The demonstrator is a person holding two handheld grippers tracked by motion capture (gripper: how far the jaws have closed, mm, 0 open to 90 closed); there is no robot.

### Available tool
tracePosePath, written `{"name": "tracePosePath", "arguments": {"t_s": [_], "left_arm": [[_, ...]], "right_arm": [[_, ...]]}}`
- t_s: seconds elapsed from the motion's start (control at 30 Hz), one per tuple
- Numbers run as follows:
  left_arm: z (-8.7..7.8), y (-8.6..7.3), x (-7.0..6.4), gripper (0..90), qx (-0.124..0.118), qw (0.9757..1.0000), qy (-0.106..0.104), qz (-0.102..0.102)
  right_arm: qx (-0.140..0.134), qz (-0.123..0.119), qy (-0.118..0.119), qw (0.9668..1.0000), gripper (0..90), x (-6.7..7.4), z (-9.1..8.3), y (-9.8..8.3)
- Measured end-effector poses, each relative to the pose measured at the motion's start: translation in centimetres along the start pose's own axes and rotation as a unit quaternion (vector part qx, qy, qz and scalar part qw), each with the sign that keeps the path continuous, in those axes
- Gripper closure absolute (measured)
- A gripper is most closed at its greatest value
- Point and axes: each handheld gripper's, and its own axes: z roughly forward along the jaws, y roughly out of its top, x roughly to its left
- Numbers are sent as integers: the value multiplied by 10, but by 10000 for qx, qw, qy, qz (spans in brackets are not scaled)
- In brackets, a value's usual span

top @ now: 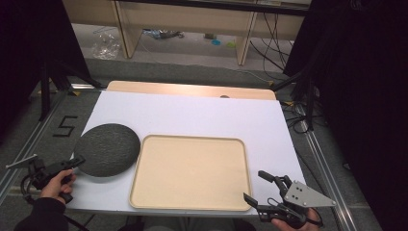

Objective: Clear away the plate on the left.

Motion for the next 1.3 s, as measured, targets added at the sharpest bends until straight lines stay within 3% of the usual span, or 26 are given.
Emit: {"name": "tracePosePath", "arguments": {"t_s": [0.03, 0.07, 0.13, 0.2, 0.33, 0.43, 0.47, 0.5, 0.53, 0.57, 0.63, 0.9, 0.97, 1.3], "left_arm": [[0, -1, 1, 866, -31, 10000, -77, -43], [0, 0, 0, 866, 1, 10000, 52, -49], [0, -1, 1, 867, -63, 9999, -84, -88], [0, -1, 0, 867, -11, 9999, 11, -102], [1, -3, 0, 866, -110, 9997, 2, -196], [1, -4, 1, 862, -118, 9995, -97, -289], [2, -4, 2, 861, -128, 9991, -248, -312], [2, -4, 0, 859, -151, 9993, -47, -350], [2, -4, 1, 859, -97, 9991, -234, -353], [2, -5, 2, 858, -90, 9988, -281, -380], [2, -4, 0, 855, -140, 9988, -161, -430], [-1, -2, -3, 853, -380, 9961, -461, -650], [-1, -3, -5, 852, -464, 9955, -502, -651], [1, -7, -20, 845, -330, 9948, -790, -556]], "right_arm": [[-58, 18, 6, 10000, 219, 0, 0, 0], [-58, 18, 6, 10000, 219, 0, 0, 0], [-58, 13, 27, 10000, 219, 0, 0, 0], [-56, 10, 31, 10000, 220, 0, 0, 0], [-108, 22, 62, 9999, 220, 0, 0, 0], [-107, 27, 62, 9999, 220, 0, 0, 0], [-113, 16, 59, 9999, 220, 0, 0, 0], [-109, 16, 60, 9999, 220, 0, 0, 0], [-38, 14, 30, 10000, 220, 0, 0, 0], [-57, 10, 29, 10000, 220, 0, 0, 0], [-120, -4, 53, 9999, 220, 0, 1, 0], [-89, -4, -17, 10000, 220, 0, -1, 0], [-106, 26, 34, 9999, 220, 0, 0, 0], [-62, 20, -2, 10000, 220, 0, -1, 0]]}}
